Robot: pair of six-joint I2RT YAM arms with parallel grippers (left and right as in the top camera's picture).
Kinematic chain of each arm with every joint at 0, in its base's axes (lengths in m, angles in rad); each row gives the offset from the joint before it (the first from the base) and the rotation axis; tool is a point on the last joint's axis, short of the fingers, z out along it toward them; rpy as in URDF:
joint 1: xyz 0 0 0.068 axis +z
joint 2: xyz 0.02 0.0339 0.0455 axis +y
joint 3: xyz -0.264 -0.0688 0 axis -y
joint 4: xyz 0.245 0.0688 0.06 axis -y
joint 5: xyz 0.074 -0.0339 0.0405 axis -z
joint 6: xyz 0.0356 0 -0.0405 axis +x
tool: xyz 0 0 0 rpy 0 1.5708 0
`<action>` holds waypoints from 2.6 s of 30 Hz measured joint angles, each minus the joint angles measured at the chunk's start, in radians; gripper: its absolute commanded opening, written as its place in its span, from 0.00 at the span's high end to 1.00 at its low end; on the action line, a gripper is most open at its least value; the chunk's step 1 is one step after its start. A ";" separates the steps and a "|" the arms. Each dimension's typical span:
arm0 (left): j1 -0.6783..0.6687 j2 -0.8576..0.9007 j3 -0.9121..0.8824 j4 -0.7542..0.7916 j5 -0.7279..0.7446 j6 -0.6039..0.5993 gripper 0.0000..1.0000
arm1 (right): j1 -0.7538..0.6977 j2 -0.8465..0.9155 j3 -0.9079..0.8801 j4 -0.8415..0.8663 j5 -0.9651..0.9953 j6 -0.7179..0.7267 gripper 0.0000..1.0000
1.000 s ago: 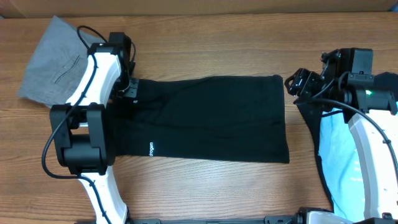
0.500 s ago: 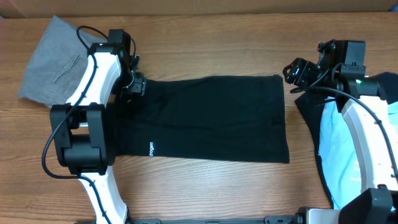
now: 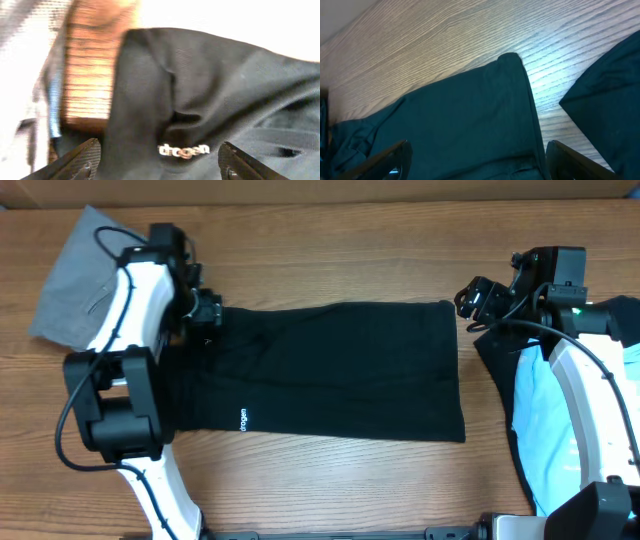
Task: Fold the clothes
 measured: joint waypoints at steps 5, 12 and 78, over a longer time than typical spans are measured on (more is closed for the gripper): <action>0.034 0.000 0.001 0.039 0.045 -0.006 0.36 | 0.000 0.000 0.000 -0.024 0.000 0.000 0.12; -0.009 0.016 0.005 0.071 0.077 0.005 0.46 | 0.000 0.000 0.000 -0.034 -0.001 0.027 0.12; -0.012 0.134 0.063 0.131 0.154 0.024 0.96 | 0.000 0.000 0.000 -0.038 0.000 0.053 0.13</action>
